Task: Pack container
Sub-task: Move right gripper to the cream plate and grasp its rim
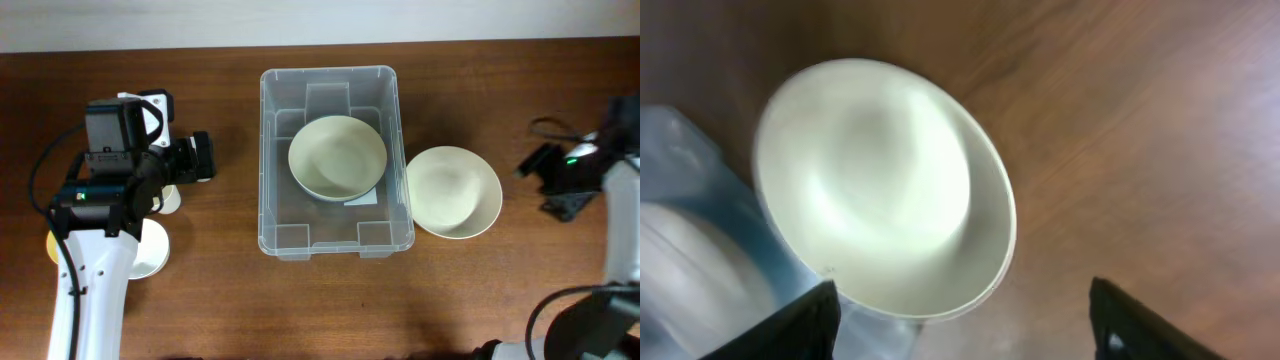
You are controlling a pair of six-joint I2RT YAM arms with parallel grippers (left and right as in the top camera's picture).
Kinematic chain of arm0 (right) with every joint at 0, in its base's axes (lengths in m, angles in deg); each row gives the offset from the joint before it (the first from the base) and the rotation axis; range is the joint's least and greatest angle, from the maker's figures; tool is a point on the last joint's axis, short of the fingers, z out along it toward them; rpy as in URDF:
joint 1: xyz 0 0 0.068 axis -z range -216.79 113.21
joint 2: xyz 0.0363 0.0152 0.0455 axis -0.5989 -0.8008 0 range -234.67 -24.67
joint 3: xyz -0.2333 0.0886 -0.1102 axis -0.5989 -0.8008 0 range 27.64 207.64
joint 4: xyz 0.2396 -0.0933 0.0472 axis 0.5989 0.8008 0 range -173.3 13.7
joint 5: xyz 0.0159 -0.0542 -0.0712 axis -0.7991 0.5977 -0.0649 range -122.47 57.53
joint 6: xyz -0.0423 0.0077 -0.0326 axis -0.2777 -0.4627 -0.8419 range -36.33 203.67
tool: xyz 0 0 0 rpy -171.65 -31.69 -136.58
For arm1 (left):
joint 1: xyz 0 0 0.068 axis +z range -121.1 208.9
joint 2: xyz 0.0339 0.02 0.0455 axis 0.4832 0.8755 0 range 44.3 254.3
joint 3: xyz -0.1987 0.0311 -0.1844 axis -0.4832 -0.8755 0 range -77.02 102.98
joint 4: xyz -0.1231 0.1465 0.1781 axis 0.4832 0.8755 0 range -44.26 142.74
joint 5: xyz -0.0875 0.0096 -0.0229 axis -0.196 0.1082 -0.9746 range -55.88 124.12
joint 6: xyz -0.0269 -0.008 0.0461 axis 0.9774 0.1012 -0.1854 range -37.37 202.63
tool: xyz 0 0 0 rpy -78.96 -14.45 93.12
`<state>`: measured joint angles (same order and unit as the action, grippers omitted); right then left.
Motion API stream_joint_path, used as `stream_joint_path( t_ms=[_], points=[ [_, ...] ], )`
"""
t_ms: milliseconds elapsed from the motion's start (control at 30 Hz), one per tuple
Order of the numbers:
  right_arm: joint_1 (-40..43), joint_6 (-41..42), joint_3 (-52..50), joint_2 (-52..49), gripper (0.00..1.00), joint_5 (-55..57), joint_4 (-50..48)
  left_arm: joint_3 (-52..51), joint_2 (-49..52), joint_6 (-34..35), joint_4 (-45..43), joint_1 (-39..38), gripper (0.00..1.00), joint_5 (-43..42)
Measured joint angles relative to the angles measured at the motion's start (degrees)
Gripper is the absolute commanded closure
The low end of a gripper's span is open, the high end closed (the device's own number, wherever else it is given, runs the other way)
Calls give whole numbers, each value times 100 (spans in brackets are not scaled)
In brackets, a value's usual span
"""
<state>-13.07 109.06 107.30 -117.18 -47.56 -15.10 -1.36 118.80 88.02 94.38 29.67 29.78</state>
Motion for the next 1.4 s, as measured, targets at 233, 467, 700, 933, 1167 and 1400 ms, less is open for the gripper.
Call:
stream_joint_path(
  t_ms=[233,467,700,933,1167,1400],
  points=[
    [-369,111,-1672,-46,25,-90,-1447,2,0,0,0,0,0,0],
    [-369,142,-2162,-46,26,-90,-1945,0,0,0,0,0,0,0],
    [-369,162,-2380,-46,49,-90,-2304,2,0,0,2,0,0,0],
    [-369,162,-2726,-46,58,-90,-2603,2,0,0,0,0,0,0],
    [-369,162,-2780,-46,84,-68,-2634,2,0,0,0,0,0,0],
    [-369,164,-2782,-46,96,-63,-2634,2,0,0,0,0,0,0]
  ],
)
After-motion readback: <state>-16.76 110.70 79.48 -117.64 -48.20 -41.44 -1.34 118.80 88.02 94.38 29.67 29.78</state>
